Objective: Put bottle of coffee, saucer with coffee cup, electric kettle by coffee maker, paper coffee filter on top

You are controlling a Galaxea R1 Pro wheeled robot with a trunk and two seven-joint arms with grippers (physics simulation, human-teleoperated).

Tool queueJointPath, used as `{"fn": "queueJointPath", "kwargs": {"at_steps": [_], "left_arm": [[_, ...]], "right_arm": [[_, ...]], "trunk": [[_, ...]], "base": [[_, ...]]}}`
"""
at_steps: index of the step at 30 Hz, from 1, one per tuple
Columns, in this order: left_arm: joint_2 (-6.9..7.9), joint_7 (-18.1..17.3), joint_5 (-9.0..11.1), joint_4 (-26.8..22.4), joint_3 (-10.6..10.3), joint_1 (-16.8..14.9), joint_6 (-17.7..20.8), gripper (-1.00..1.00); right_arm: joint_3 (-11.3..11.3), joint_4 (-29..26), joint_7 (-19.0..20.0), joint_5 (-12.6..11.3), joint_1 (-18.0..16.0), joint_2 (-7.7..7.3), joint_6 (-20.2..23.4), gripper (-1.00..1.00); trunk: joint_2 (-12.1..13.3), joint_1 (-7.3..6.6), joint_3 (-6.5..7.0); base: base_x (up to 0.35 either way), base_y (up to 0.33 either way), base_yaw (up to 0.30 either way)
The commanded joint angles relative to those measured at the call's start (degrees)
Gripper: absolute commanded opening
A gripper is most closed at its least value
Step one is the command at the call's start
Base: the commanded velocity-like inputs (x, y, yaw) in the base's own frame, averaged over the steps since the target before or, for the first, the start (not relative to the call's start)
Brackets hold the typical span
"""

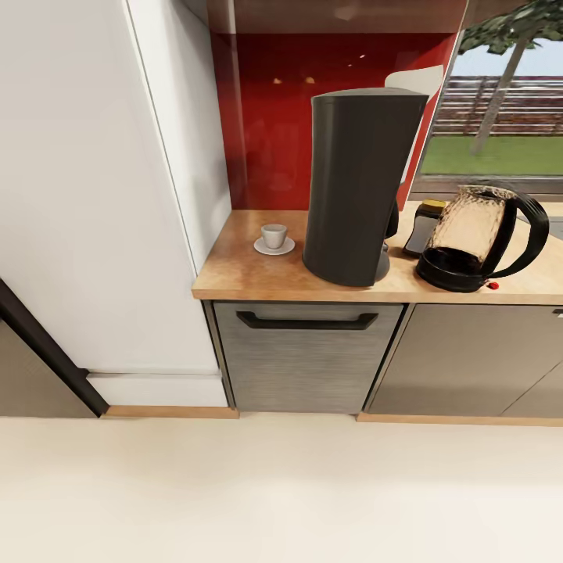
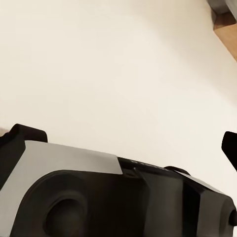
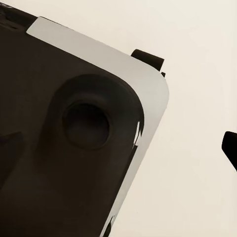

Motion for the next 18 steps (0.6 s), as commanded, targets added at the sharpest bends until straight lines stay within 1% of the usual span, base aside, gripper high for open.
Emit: {"fn": "queueJointPath", "kwargs": {"at_steps": [1, 18], "left_arm": [[0.01, -0.1, 0.4, 0.0, -0.5, 0.0, -0.4, 1.0], [0.08, -0.1, 0.4, 0.0, -0.3, 0.0, -0.4, 1.0]], "right_arm": [[0.4, 0.0, -0.1, 0.1, 0.0, -0.03, -0.3, 1.0], [0.4, 0.0, -0.1, 0.1, 0.0, -0.03, -0.3, 1.0]], "trunk": [[0.0, -0.01, -0.04], [0.0, -0.01, -0.04]], "base": [[0.0, 0.0, 0.0], [0.0, 0.0, 0.0]]}}
